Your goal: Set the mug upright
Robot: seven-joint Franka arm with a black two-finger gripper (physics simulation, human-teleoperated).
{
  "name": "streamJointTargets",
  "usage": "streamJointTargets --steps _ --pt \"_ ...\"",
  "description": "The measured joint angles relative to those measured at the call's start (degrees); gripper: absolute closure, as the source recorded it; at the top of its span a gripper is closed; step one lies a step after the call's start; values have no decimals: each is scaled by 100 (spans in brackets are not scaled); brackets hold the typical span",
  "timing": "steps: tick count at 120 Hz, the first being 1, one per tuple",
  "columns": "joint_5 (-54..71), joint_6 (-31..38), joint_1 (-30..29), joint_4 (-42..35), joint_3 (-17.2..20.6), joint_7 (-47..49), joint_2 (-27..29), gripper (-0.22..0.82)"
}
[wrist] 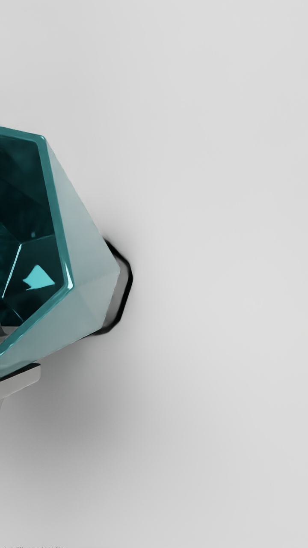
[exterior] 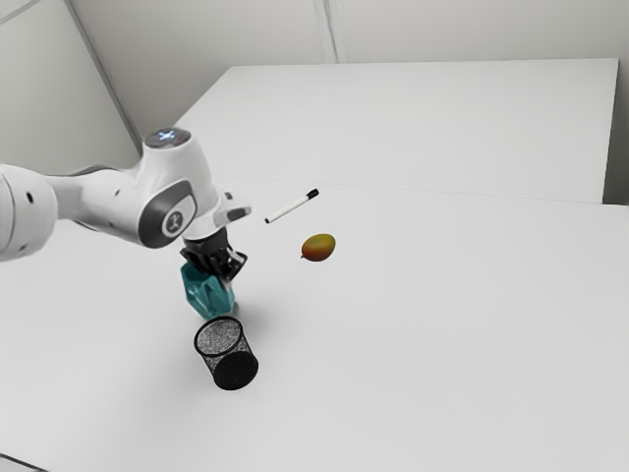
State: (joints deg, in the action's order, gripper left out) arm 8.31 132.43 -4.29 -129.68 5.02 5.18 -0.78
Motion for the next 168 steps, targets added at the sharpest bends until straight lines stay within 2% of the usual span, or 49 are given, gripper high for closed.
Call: streamJointTargets --steps 51,113,138,168 --pt "33 74 -124 -6 3 246 -156 77" --pt "-44 175 -1 2 6 232 7 43" --pt "-48 151 61 2 2 214 109 34" --pt "-76 85 60 11 2 209 360 30"
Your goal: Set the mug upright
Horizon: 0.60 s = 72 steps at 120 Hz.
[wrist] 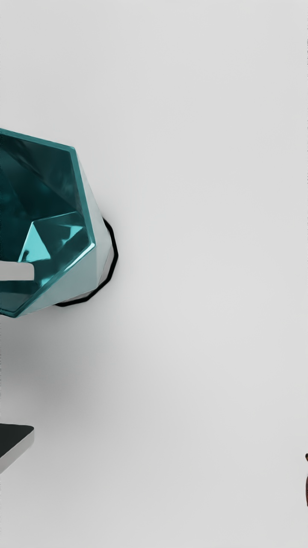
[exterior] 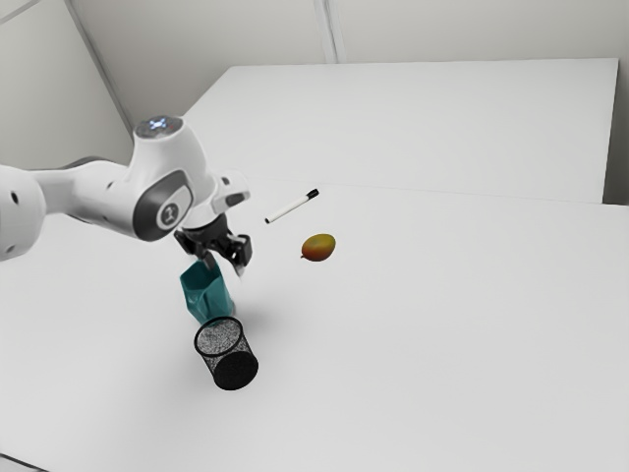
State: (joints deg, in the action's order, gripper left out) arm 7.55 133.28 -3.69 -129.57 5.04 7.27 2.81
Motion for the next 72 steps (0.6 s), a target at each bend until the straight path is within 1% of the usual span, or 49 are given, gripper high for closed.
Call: streamJointTargets --steps 5,17,33,55,72 --pt "-12 -58 -22 36 0 -1 48 28" --pt "-36 -323 -30 278 5 -2 118 19" --pt "-184 -915 31 815 31 -3 143 11" --pt "-308 -1785 227 1591 9 -5 50 6" --pt "-337 -2508 243 2333 6 -6 -37 4"
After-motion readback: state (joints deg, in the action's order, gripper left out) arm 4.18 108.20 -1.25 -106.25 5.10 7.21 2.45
